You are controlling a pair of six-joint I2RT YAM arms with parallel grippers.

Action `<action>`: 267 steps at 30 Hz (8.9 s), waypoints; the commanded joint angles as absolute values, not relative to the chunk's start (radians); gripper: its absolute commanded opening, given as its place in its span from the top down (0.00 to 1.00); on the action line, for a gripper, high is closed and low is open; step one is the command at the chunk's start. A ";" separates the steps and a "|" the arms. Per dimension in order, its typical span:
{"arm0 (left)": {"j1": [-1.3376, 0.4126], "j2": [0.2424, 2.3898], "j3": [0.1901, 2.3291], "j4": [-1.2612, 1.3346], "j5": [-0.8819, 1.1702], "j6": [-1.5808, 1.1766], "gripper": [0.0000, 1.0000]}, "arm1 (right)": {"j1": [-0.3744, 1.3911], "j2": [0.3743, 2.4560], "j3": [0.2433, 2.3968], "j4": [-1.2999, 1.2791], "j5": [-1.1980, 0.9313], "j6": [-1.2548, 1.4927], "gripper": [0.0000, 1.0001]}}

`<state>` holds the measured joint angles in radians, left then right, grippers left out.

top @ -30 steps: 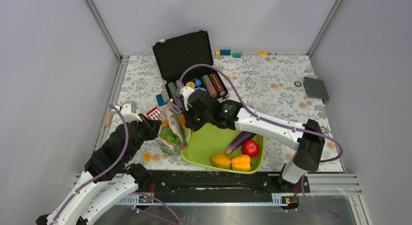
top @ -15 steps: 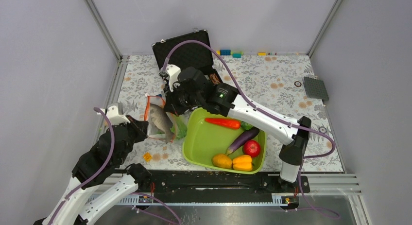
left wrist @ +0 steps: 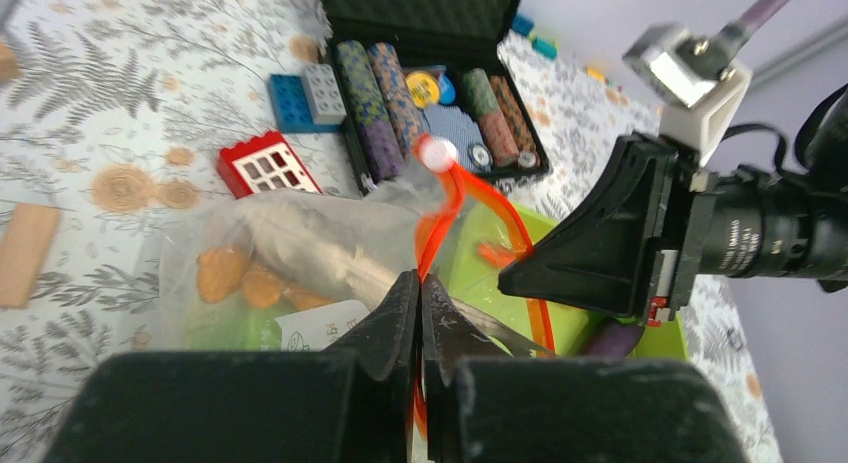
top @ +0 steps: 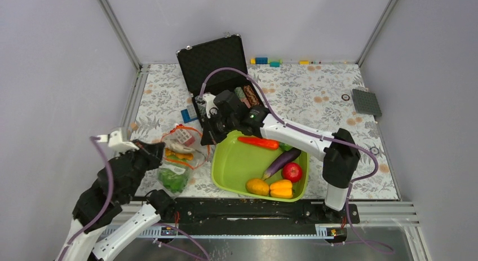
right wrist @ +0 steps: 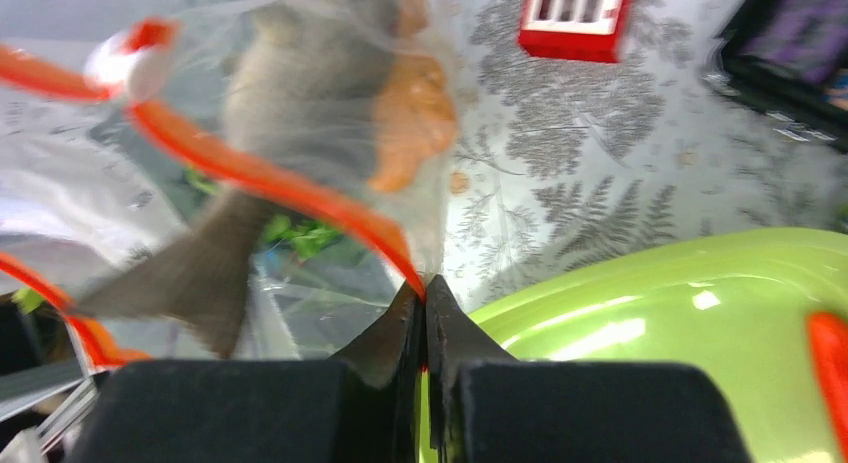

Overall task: Place the food in the zip-top bag and seal the zipper
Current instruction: Adjust the zipper food storage bag at the center of the board, then pick up the fake vegetable from the bin, then place the fake vegetable in the zipper food storage bag, then pick up the fake vegetable from the bin, then place the fake vegetable in the zipper food storage bag.

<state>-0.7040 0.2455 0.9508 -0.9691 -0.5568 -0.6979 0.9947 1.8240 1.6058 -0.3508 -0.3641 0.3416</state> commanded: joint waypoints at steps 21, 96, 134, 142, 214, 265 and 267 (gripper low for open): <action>-0.700 0.419 0.812 -0.644 -0.418 -0.618 1.00 | 0.891 1.504 1.322 -0.169 -0.387 0.180 0.01; -0.701 0.424 0.749 -0.551 -0.282 -0.594 1.00 | 0.983 1.213 1.113 0.005 -0.190 0.306 0.65; -0.701 0.416 0.758 -0.566 -0.298 -0.590 1.00 | 1.030 1.337 1.164 -0.090 0.060 0.235 0.00; -0.701 0.419 0.756 -0.568 -0.291 -0.591 1.00 | 0.916 1.335 1.089 -0.369 0.145 0.038 0.00; -0.701 0.438 0.762 -0.568 -0.276 -0.597 1.00 | 1.001 1.295 0.996 0.876 -0.346 0.442 0.79; -0.701 0.429 0.739 -0.548 -0.231 -0.599 1.00 | 1.183 1.434 0.943 0.650 0.094 0.314 0.21; -0.701 0.429 0.738 -0.548 -0.227 -0.598 1.00 | 1.183 1.436 0.985 0.573 0.131 0.296 0.21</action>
<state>-0.7025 0.4400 0.7433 -0.6037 -0.2455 -0.6003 1.1725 1.4696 0.8867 0.7002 0.0536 0.3691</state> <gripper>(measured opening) 0.010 0.790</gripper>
